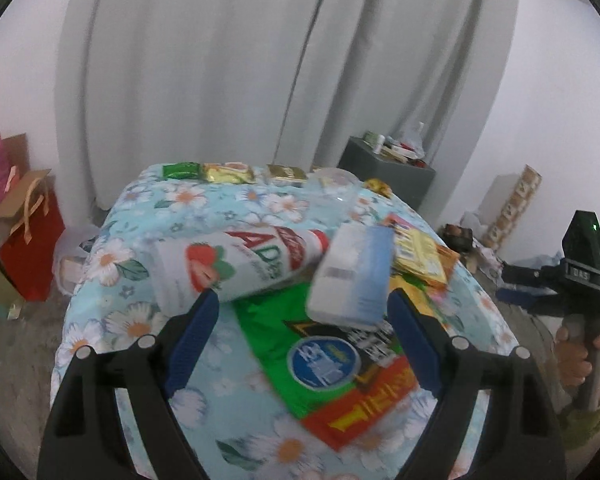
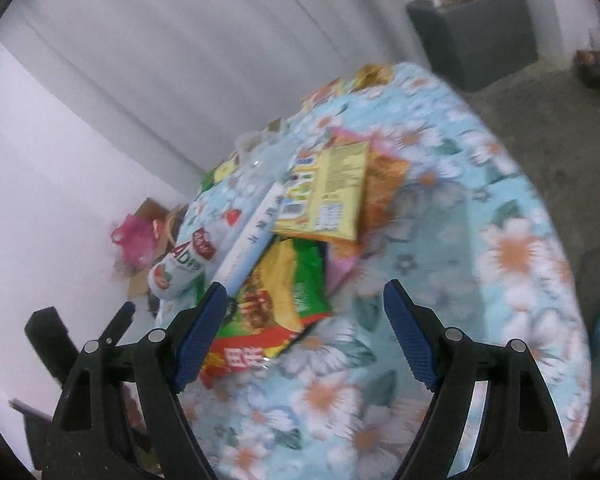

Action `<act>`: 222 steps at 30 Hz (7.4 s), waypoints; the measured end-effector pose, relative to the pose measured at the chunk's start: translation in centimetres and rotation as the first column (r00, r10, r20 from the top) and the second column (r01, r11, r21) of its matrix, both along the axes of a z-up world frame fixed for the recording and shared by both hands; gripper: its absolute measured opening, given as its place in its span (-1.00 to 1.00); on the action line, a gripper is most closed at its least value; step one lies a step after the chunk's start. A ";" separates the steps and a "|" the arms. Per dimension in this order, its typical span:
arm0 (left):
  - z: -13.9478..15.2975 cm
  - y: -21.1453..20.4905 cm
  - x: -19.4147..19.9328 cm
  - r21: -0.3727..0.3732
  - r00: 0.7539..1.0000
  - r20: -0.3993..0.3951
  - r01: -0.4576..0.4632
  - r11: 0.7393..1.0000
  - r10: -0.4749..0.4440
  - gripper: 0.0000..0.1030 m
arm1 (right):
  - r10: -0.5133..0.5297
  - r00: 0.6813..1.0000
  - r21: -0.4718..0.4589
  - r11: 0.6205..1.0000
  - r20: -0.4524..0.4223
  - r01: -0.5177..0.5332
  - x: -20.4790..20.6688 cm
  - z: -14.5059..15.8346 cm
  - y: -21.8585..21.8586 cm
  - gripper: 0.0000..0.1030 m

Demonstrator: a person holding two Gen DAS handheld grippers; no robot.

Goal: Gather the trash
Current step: 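Return both tools to the bed toward the cup and snack wrappers, then grasp the clear plastic cup with the left tool while the right tool grasps a yellow wrapper, then carry cup and yellow wrapper over the wastebasket and open both tools, then return both tools to the bed toward the carton and chip bag, then grasp the white-blue carton with the left tool while the right tool grasps the green chip bag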

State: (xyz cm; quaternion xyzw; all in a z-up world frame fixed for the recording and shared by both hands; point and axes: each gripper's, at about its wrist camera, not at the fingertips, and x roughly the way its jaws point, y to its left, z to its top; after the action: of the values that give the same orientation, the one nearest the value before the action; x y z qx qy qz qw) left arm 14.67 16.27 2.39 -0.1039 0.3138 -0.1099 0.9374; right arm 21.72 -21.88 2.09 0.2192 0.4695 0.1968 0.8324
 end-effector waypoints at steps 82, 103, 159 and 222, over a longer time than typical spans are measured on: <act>2.6 -5.0 21.1 -0.242 0.918 -0.302 0.188 0.952 -0.258 -0.90 | -0.108 0.990 0.285 0.950 -0.085 0.128 5.5 -0.9 -4.7 -0.98; 7.0 -20.5 13.1 -0.211 0.831 -0.201 0.481 0.851 -0.519 -0.90 | -0.376 0.925 0.321 0.885 0.063 0.338 -6.8 4.0 -15.7 -0.98; -2.0 -55.1 8.9 -0.127 0.514 -0.451 0.773 0.622 -0.730 0.26 | -0.928 0.372 -0.116 0.370 0.000 0.922 -19.1 -8.2 -38.1 0.48; -6.3 -11.0 14.9 0.118 0.909 -0.304 0.334 0.935 -0.286 0.78 | -0.012 0.986 0.263 0.963 -0.168 0.057 3.1 -2.1 -1.0 -0.27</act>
State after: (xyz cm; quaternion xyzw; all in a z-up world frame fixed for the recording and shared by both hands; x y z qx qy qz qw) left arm 29.56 5.29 -3.88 0.0121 0.4648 -0.2150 0.8588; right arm 24.87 -22.86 -0.03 0.3530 0.5020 0.2248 0.7569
